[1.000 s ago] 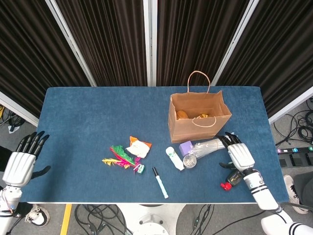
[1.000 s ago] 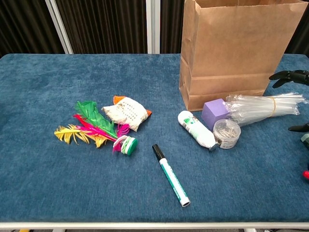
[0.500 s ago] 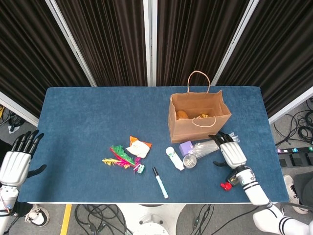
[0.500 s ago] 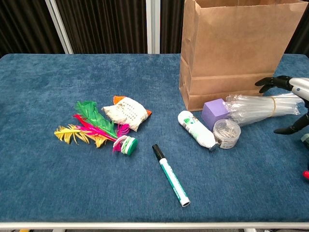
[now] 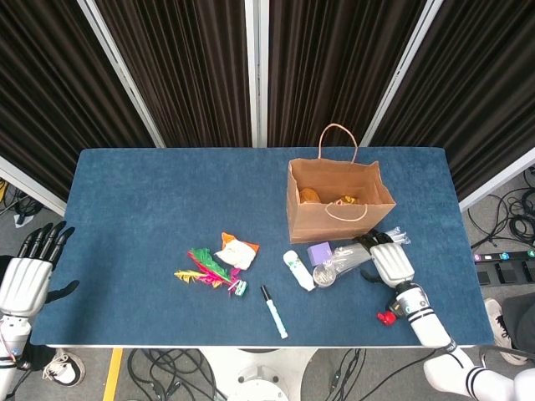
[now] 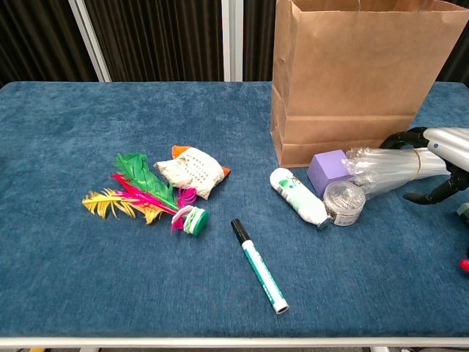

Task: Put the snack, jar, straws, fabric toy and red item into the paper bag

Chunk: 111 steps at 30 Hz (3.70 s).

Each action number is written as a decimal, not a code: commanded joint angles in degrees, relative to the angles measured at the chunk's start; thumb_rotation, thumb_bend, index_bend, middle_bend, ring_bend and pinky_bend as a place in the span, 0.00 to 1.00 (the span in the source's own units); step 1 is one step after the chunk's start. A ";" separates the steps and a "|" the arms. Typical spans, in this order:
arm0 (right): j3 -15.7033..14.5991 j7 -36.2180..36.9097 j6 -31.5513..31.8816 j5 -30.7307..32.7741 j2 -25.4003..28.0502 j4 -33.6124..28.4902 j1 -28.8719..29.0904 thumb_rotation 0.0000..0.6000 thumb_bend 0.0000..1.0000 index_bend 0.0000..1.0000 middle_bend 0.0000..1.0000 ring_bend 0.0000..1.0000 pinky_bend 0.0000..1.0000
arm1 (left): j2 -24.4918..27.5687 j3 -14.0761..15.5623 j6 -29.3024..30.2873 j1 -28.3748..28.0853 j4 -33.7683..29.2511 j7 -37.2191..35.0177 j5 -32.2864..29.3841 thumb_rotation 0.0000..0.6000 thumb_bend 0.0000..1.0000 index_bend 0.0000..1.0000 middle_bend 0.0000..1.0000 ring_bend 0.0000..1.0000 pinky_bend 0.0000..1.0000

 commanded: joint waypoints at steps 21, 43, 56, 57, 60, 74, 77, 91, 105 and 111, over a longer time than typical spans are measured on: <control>-1.87 -2.75 21.15 -9.49 16.48 -27.00 -6.87 1.00 0.30 0.60 0.51 0.42 0.50 | 0.83 -0.04 1.13 -0.19 -3.03 1.31 1.33 1.00 0.10 0.11 0.17 0.01 0.13; 23.63 -18.49 22.03 0.62 33.86 -65.19 7.97 1.00 0.30 0.60 0.51 0.42 0.50 | 2.15 0.12 0.66 -0.58 -6.00 2.83 1.85 1.00 0.10 0.11 0.16 0.01 0.13; 26.32 -16.28 14.42 20.24 17.28 -42.75 17.94 1.00 0.30 0.60 0.51 0.42 0.50 | 2.05 0.30 0.21 -0.69 -6.04 2.62 1.83 1.00 0.10 0.11 0.16 0.01 0.13; 26.31 -15.33 13.82 21.16 16.49 -41.85 18.17 1.00 0.30 0.60 0.51 0.42 0.50 | 2.07 0.30 0.13 -0.69 -5.99 2.65 1.74 1.00 0.10 0.11 0.16 0.01 0.13; 26.14 -12.73 11.65 23.85 14.71 -39.88 18.61 1.00 0.30 0.60 0.51 0.42 0.50 | 2.16 0.16 -0.19 -0.78 -5.80 2.48 1.35 1.00 0.10 0.11 0.16 0.01 0.13; 23.96 -9.68 7.58 27.39 13.32 -35.86 17.60 1.00 0.24 0.57 0.48 0.41 0.49 | 2.08 0.51 -0.31 -0.48 -5.26 2.62 1.15 1.00 0.10 0.11 0.16 0.01 0.13; 23.06 -8.67 4.42 27.55 14.16 -35.28 17.74 1.00 0.14 0.44 0.39 0.30 0.38 | 2.14 0.56 -0.29 -0.21 -5.26 2.62 0.79 1.00 0.10 0.11 0.16 0.01 0.13; 22.73 -1.35 1.92 21.32 18.12 -36.19 16.49 1.00 0.00 0.11 0.22 0.05 0.12 | 2.22 0.37 -0.77 -0.47 -5.37 2.43 0.62 1.00 0.10 0.11 0.16 0.01 0.13; 27.15 -3.31 15.60 4.93 28.11 -53.08 12.46 1.00 0.00 0.12 0.24 0.07 0.12 | 2.19 0.16 -0.32 -0.62 -6.50 2.59 1.07 1.00 0.10 0.11 0.16 0.01 0.13; 20.47 -4.93 13.32 -5.16 31.74 -60.47 10.58 1.00 0.00 0.17 0.24 0.12 0.16 | 2.10 0.21 -0.13 -0.47 -6.68 3.07 1.10 1.00 0.10 0.11 0.16 0.01 0.13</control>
